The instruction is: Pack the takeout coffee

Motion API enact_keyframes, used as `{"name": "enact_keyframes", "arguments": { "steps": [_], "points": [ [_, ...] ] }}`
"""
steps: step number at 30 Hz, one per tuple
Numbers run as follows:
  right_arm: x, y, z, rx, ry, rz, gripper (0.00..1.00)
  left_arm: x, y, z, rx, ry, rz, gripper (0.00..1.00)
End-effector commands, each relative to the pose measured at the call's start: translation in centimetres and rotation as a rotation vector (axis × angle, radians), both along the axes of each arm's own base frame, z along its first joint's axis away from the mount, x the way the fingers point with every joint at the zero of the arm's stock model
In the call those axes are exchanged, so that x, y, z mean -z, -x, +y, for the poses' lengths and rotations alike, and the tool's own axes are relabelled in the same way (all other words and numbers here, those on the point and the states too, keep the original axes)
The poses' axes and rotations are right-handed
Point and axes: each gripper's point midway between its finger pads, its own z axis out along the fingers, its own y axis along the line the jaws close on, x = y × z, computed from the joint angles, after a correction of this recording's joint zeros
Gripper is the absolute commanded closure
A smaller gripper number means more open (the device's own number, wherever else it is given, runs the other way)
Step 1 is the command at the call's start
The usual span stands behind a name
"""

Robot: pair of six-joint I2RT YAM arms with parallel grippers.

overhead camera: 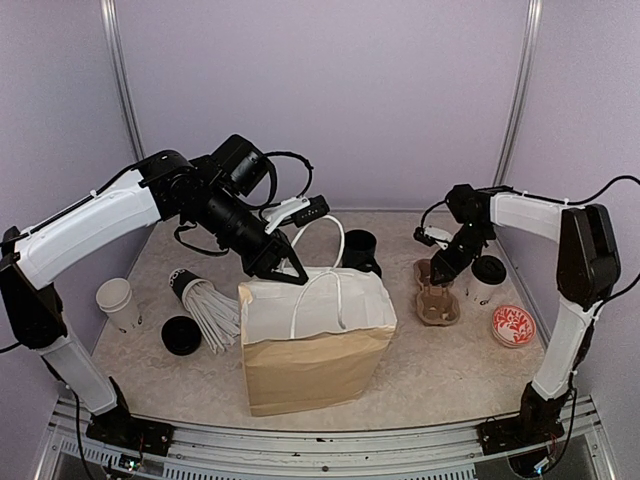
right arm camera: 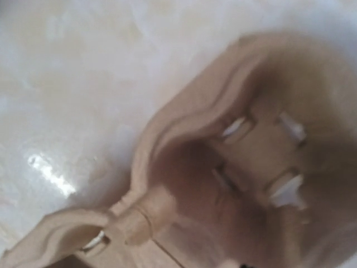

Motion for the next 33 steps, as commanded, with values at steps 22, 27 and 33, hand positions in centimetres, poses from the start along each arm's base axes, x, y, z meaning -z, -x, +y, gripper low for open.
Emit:
{"name": "enact_keyframes", "arguments": {
  "steps": [22,27,33],
  "points": [
    [3.4,0.7,-0.1,0.090,0.009,0.174,0.52,1.4,-0.4,-0.7,0.002,-0.025,0.011,1.00],
    [3.5,0.2,0.0,0.089,0.014,0.168,0.50,1.4,-0.5,-0.7,-0.001,-0.027,0.015,1.00],
    [3.3,0.2,2.0,0.000,-0.022,0.159,0.51,1.5,-0.5,-0.8,-0.002,-0.029,0.017,1.00]
  ]
}}
